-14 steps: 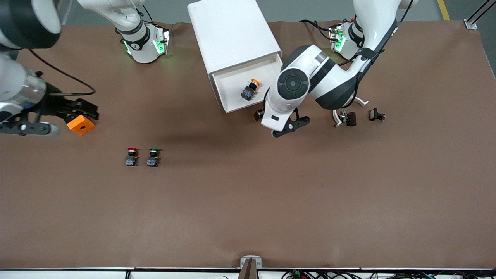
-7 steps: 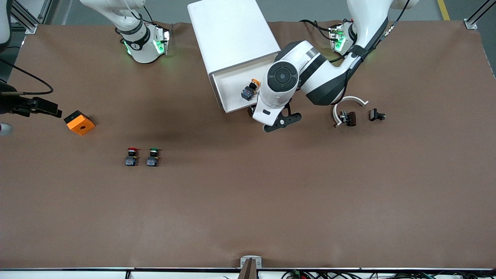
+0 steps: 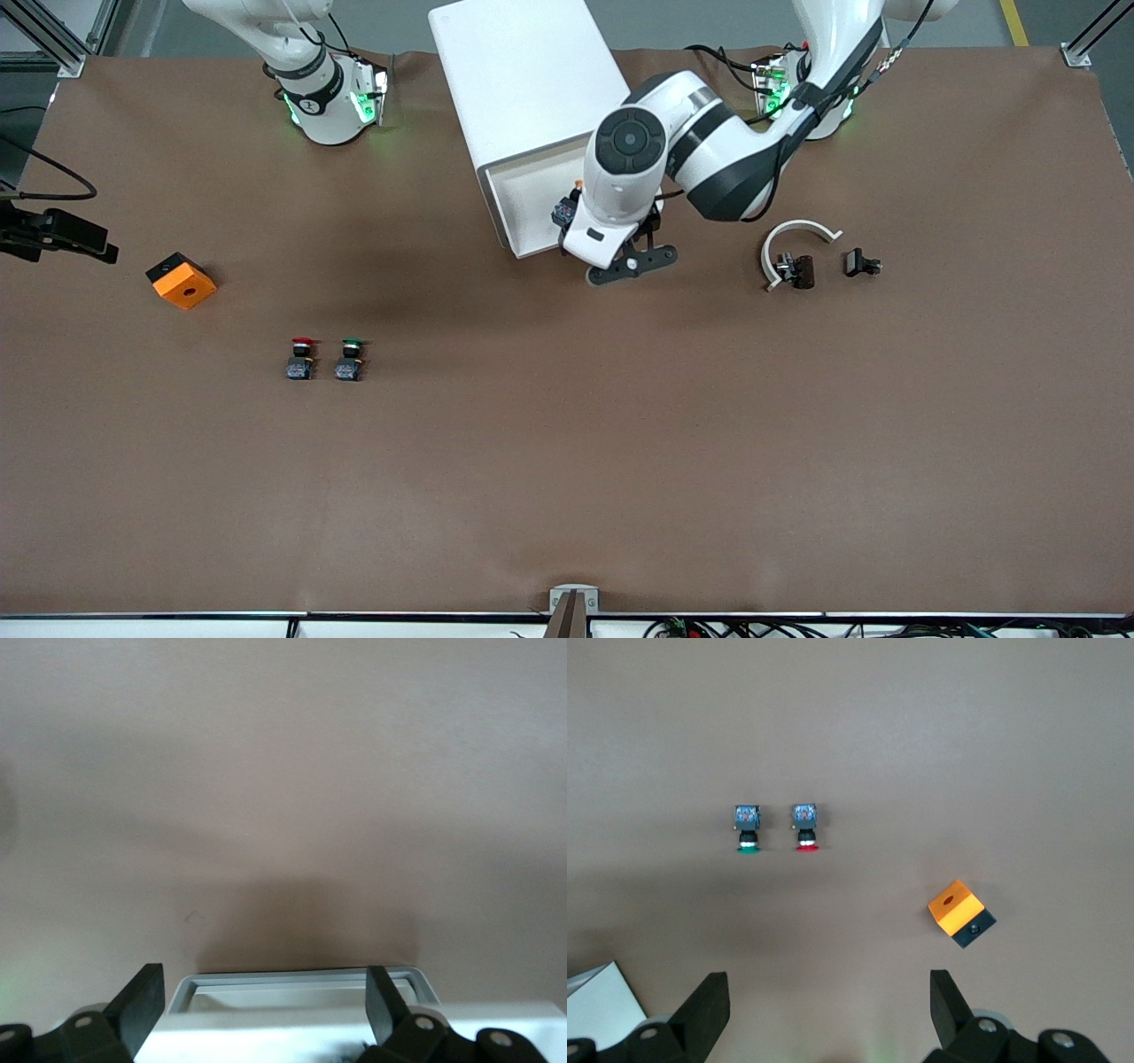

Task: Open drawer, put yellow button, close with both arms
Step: 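Press the drawer fully into the cabinet with the left gripper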

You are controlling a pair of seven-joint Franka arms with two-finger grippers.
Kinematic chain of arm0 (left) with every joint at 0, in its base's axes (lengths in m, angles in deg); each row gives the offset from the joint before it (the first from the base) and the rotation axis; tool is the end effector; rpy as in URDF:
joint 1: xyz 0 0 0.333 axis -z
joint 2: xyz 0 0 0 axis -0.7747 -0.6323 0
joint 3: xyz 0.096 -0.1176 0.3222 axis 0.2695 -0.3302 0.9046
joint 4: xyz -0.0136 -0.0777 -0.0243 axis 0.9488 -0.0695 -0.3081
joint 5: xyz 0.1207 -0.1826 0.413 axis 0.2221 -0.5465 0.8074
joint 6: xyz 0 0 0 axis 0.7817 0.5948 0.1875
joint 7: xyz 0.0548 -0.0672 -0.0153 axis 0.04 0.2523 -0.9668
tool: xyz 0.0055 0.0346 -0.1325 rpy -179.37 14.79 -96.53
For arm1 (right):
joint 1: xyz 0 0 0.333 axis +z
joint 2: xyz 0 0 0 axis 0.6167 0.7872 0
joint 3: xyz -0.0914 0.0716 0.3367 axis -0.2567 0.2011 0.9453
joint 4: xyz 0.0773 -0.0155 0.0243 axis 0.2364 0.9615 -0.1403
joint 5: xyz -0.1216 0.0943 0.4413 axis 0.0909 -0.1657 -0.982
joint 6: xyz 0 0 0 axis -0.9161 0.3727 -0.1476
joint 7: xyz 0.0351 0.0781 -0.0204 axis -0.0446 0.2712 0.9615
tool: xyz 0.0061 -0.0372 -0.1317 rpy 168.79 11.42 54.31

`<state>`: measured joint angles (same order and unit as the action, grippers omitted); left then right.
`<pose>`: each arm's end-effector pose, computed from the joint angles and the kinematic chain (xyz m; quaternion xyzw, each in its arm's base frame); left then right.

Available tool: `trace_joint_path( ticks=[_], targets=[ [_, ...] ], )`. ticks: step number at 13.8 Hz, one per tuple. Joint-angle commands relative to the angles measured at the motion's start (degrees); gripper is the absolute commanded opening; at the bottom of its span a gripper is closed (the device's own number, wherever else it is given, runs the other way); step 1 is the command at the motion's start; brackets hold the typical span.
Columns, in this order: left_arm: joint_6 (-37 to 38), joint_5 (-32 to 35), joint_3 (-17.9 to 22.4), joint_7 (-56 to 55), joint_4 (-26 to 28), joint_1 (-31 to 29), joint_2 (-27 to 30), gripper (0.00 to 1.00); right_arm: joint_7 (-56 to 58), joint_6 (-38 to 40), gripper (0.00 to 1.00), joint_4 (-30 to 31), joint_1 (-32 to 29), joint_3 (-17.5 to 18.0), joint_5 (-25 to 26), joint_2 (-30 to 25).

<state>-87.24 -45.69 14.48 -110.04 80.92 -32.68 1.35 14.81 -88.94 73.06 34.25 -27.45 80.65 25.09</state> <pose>0.5049 -0.5313 0.3697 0.9879 0.1338 -0.0772 0.0153 0.6461 -0.0644 0.6220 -0.9980 0.0209 0.0595 0.0030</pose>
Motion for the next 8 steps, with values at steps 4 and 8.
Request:
trace_joint_path(
  ticks=[4, 8],
  targets=[
    [-9.06, 1.03, -0.8, 0.51, 7.5, -1.05, 4.63, 1.0, 0.65, 3.83, 1.0, -1.53, -1.81, 1.08, -0.08, 0.45],
    [-10.39, 2.88, -0.63, 2.18, 7.32, -2.19, 3.05, 1.0, 1.0, 3.83, 1.0, -3.02, -1.89, 1.26, -0.17, -1.22]
  ],
)
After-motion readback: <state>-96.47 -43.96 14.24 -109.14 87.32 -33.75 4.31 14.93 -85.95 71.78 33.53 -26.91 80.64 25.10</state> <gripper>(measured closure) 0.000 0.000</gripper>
